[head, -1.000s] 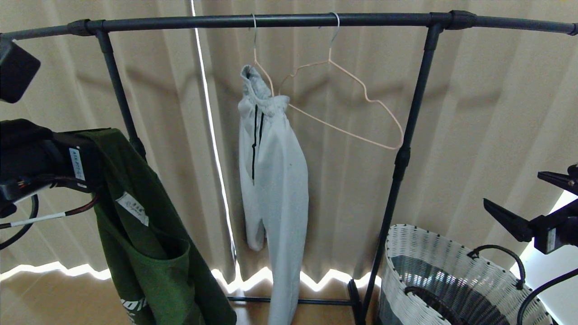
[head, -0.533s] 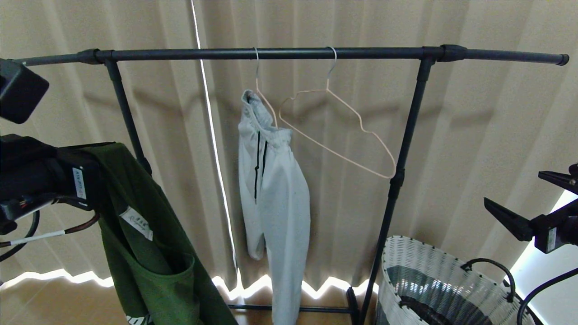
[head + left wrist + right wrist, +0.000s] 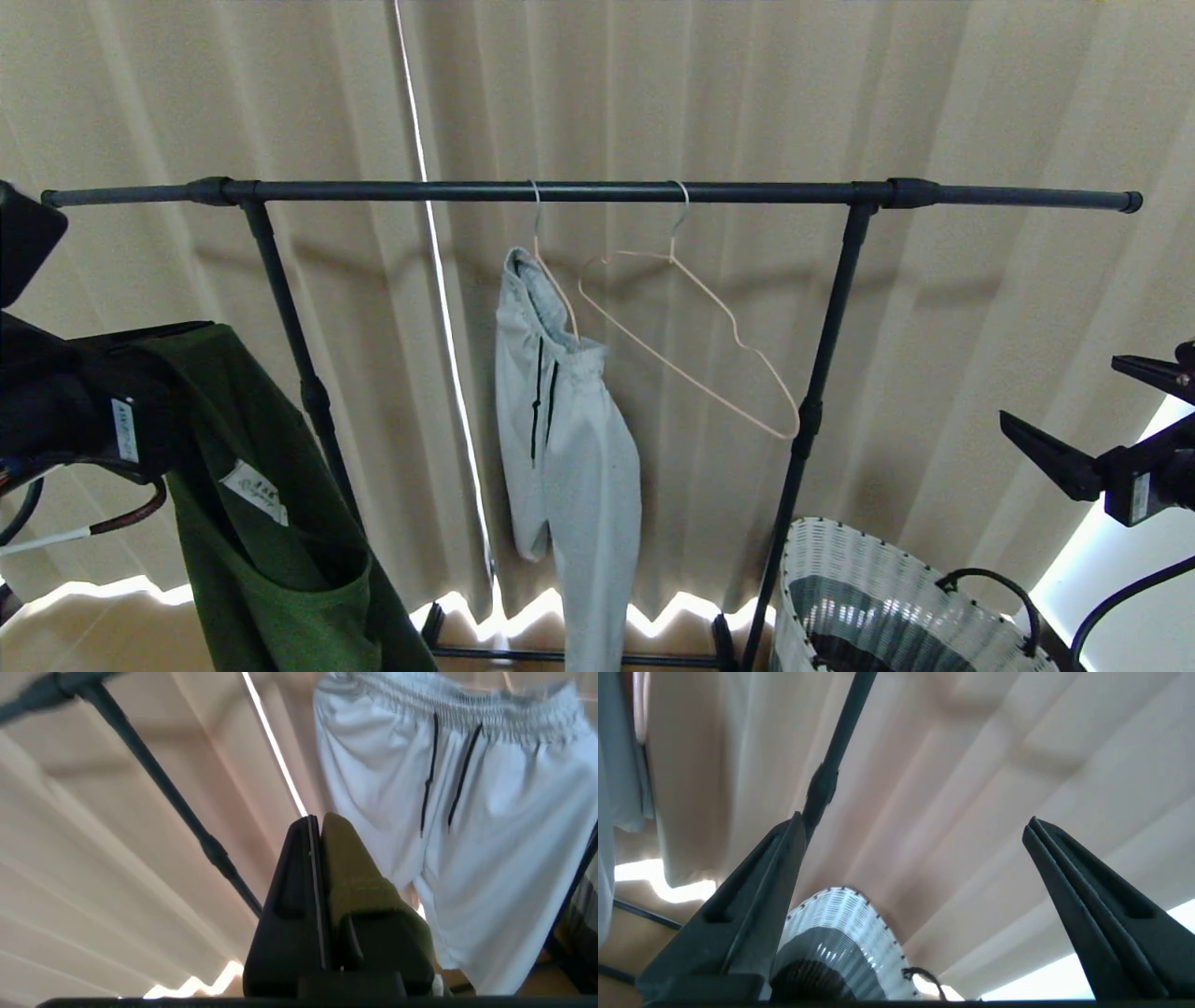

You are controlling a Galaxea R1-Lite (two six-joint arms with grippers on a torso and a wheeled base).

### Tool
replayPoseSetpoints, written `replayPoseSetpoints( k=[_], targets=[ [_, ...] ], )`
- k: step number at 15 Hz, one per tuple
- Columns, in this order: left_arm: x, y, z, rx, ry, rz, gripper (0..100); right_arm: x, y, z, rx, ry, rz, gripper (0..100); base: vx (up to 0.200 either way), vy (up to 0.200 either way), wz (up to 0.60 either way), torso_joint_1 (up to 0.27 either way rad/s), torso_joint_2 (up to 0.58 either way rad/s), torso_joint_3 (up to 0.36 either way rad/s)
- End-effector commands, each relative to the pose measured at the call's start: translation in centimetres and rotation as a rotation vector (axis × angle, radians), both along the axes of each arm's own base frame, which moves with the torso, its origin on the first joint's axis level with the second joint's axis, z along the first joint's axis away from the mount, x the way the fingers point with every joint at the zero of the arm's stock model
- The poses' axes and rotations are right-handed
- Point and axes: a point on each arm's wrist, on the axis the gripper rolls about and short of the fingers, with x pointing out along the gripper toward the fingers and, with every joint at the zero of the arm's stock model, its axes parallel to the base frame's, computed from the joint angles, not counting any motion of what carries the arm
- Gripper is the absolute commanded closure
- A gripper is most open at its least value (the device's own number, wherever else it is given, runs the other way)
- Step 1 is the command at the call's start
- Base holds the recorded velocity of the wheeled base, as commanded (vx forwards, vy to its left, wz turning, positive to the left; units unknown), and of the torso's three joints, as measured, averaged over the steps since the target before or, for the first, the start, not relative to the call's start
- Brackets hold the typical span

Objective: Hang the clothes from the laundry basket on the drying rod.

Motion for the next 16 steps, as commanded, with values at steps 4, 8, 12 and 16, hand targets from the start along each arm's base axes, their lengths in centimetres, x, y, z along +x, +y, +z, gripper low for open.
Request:
replayPoseSetpoints(
  k=[4, 8, 12, 16],
  targets=[
    [-0.86, 0.27, 0.05, -0.008, -0.017, 0.003, 100, -0.10, 0.01, -0.13, 0.000, 0.003, 0.003, 0, 0.000, 0.000, 0.00, 0.061, -0.14, -0.082],
    [-1.22, 0.45, -0.10, -0.009, -0.018, 0.009, 100, -0.27, 0.04, -0.59, 0.000, 0.020, 0.004, 0, 0.000, 0.050, 0.00, -0.002, 0.00, 0.001],
    [-1.15, 0.43, -0.15, -0.007, -0.016, 0.009, 100, -0.24, 0.04, -0.63, 0.001, 0.023, 0.004, 0, 0.000, 0.200, 0.00, 0.011, 0.00, -0.002],
    [-1.08, 0.41, -0.32, -0.005, -0.008, 0.009, 100, -0.21, 0.06, -0.83, 0.001, 0.032, 0.006, 0, 0.000, 0.200, 0.00, 0.001, 0.00, 0.001]
  ],
)
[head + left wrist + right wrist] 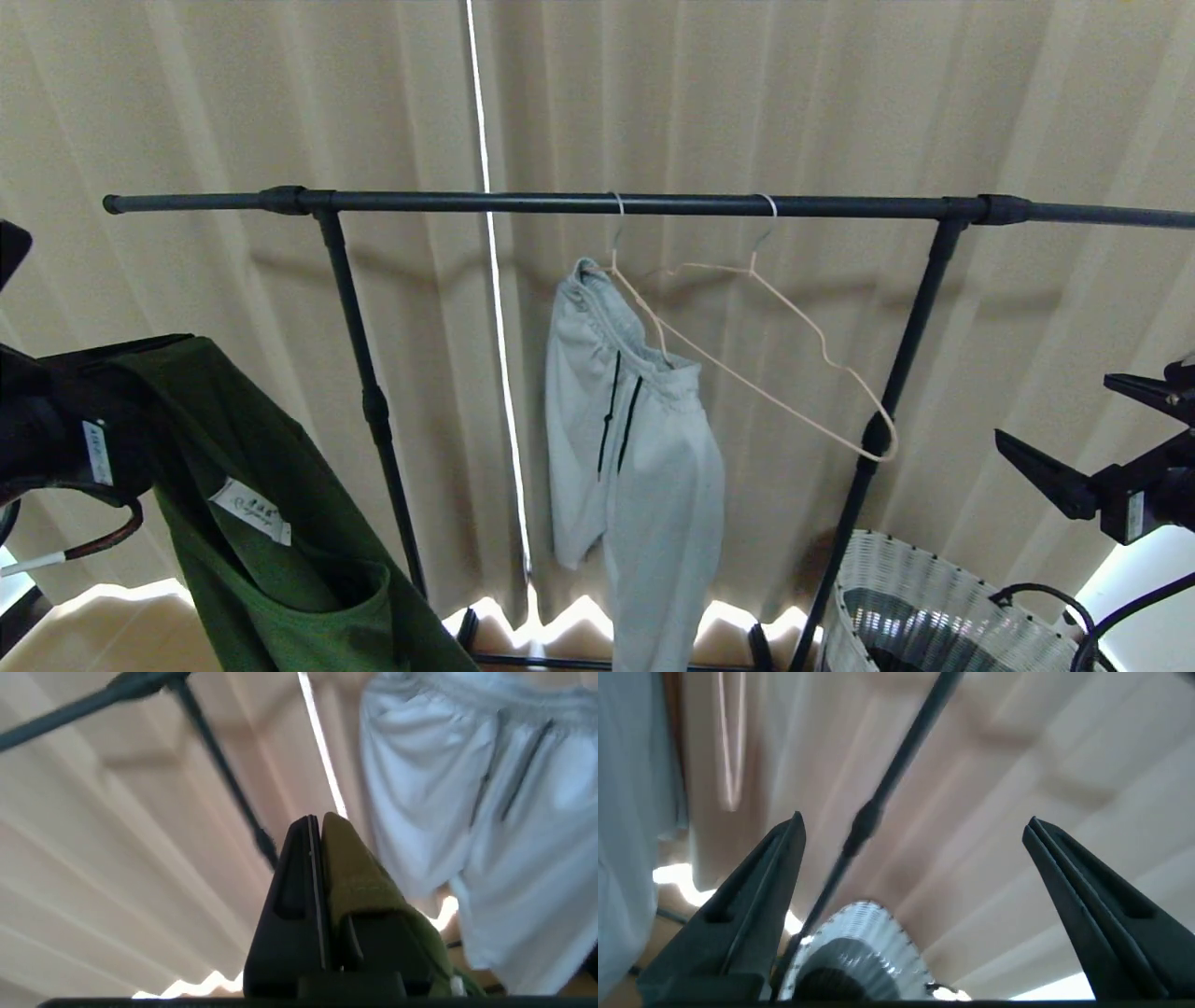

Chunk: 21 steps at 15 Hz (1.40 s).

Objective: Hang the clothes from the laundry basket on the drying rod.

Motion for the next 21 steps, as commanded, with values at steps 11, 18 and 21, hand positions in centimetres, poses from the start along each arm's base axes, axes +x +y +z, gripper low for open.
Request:
replayPoseSetpoints(
  k=[11, 18, 21],
  targets=[
    [-0.2, -0.1, -0.8, -0.003, 0.021, -0.009, 100, 0.8, 0.2, 0.8, 0.011, -0.019, 0.065, 0, 0.000, 0.018, 0.00, 0.000, 0.00, 0.000],
    [-0.8, 0.1, -2.4, -0.012, 0.069, -0.028, 100, 1.7, 0.3, 1.3, 0.063, -0.007, 0.142, 0, 0.114, 0.000, 0.00, -0.001, 0.00, 0.002],
    [-1.0, 0.5, -3.4, -0.046, 0.105, -0.050, 100, 2.4, 0.3, 2.6, 0.117, 0.064, 0.130, 0, 0.000, 0.000, 0.00, 0.000, 0.00, 0.000]
  ],
)
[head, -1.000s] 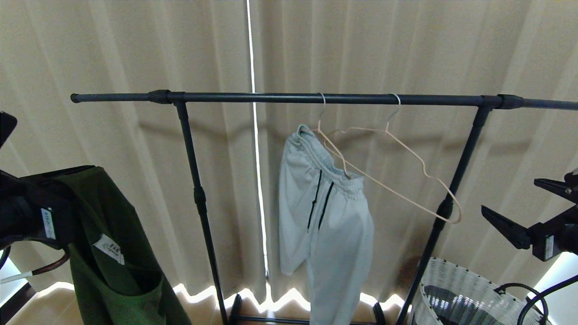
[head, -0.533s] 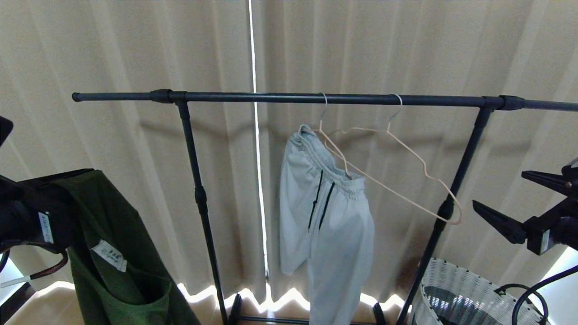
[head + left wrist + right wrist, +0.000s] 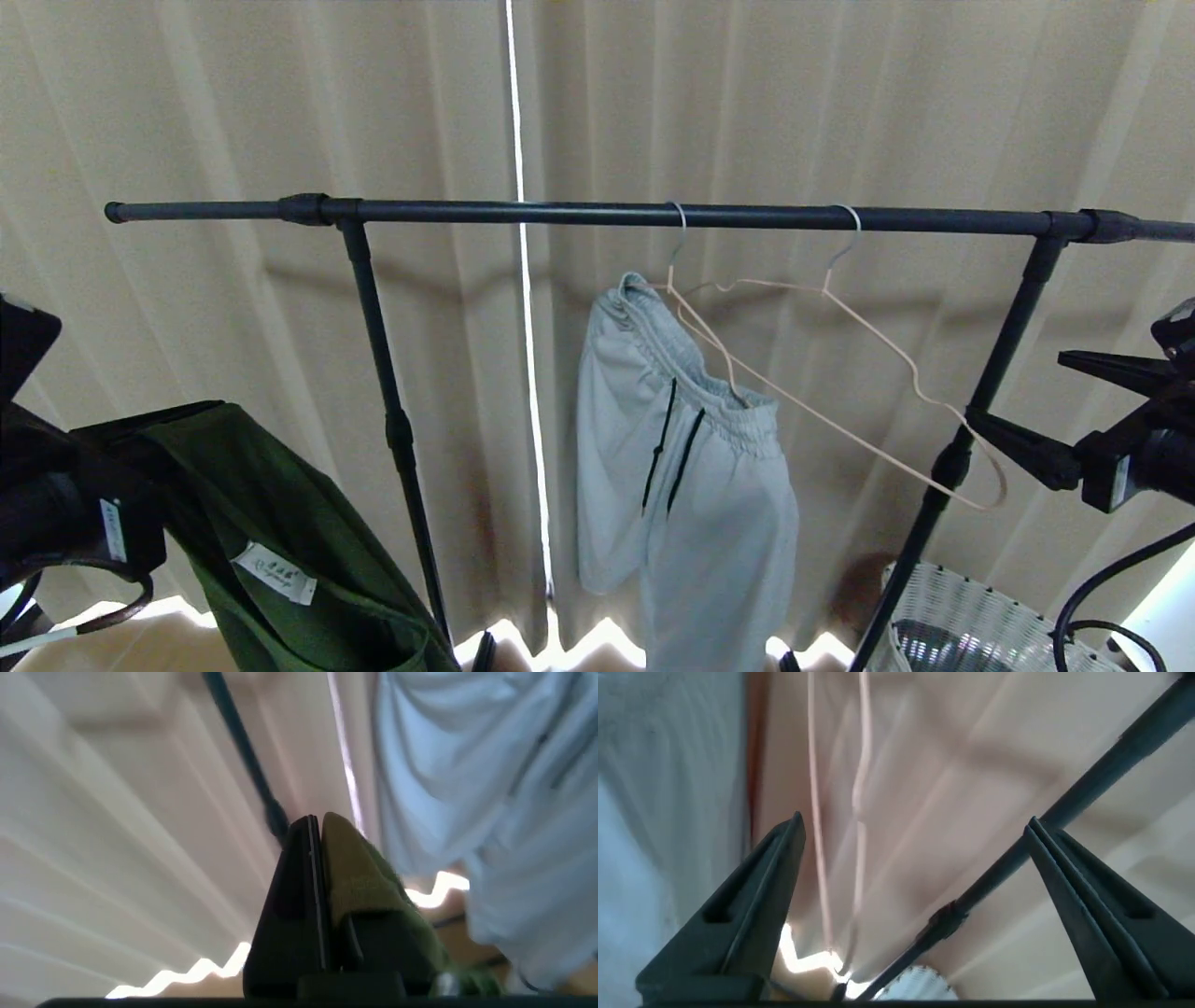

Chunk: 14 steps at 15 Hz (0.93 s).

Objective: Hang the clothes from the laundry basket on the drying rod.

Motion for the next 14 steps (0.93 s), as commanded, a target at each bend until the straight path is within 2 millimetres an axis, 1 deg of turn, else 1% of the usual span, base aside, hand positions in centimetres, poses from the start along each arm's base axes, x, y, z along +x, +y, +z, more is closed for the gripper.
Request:
replayPoseSetpoints(
  k=[1, 3, 4, 6, 8, 10, 11, 14],
  targets=[
    [-0.5, 0.4, -0.5, -0.004, 0.007, 0.018, 100, 0.6, 0.1, 1.7, 0.036, 0.049, 0.001, 0, 0.000, 0.000, 0.00, 0.000, 0.00, 0.000],
    [-1.2, 0.5, -0.7, -0.040, 0.001, 0.005, 100, 0.8, 0.5, 3.1, 0.053, 0.118, 0.038, 0, 0.000, 0.000, 0.00, 0.000, 0.00, 0.000],
    [-1.8, 0.7, -0.7, -0.067, -0.008, 0.007, 100, 1.0, 1.0, 3.9, 0.056, 0.168, 0.070, 0, 0.000, 0.000, 0.00, 0.000, 0.00, 0.000],
    [-3.0, 1.0, -0.3, -0.159, -0.031, 0.023, 100, 1.8, 1.9, 4.7, 0.051, 0.245, 0.114, 0, 0.000, 0.000, 0.00, 0.000, 0.00, 0.000],
    [-3.3, 1.0, -0.2, -0.221, -0.030, 0.034, 100, 3.4, 2.4, 4.9, 0.046, 0.289, 0.129, 0, 0.000, 0.000, 0.00, 0.000, 0.00, 0.000],
    [-3.2, 1.0, -0.2, -0.216, -0.030, 0.035, 100, 4.8, 2.6, 4.7, 0.045, 0.305, 0.131, 0, 0.000, 0.000, 0.00, 0.000, 0.00, 0.000],
    [-3.2, 1.0, -0.2, -0.213, -0.029, 0.033, 100, 6.0, 2.8, 4.5, 0.044, 0.320, 0.133, 0, 0.000, 0.000, 0.00, 0.000, 0.00, 0.000],
    [-3.0, 0.9, -0.4, -0.213, -0.018, 0.033, 100, 7.8, 3.4, 3.7, 0.039, 0.351, 0.143, 0, 0.000, 0.000, 0.00, 0.000, 0.00, 0.000]
  ],
)
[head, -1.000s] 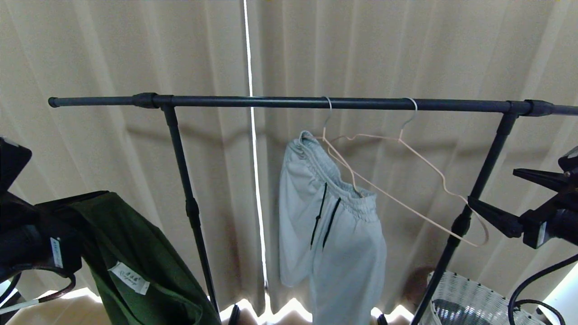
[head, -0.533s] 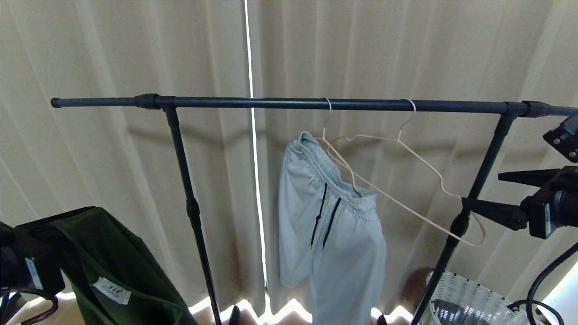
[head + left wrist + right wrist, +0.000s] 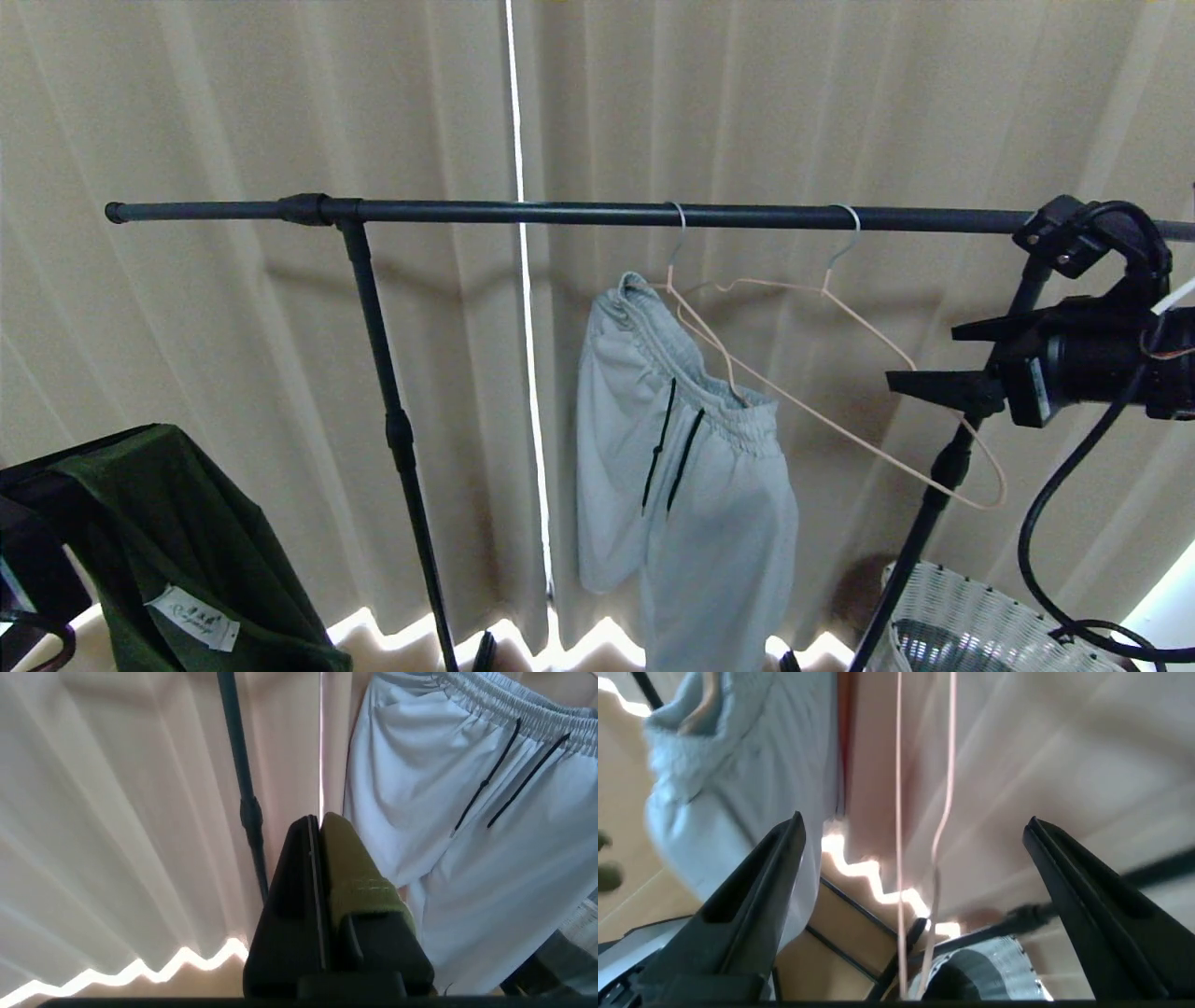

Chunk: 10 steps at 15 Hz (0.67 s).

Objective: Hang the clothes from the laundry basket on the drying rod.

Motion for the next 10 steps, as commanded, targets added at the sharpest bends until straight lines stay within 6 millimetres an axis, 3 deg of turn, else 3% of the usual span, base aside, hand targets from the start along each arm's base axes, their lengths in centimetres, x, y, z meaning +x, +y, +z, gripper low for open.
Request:
replayPoseSetpoints(
  k=[1, 10],
  targets=[
    [0.2, -0.1, -0.2, 0.002, 0.014, -0.006, 100, 2.2, 0.5, -1.5, -0.008, 0.059, 0.007, 0, 0.000, 0.000, 0.00, 0.000, 0.00, 0.000],
    [2.4, -1.6, -1.2, -0.037, -0.003, -0.074, 100, 4.7, 0.1, -3.4, -0.010, 0.115, -0.017, 0, 0.000, 0.000, 0.00, 0.000, 0.00, 0.000]
  ],
)
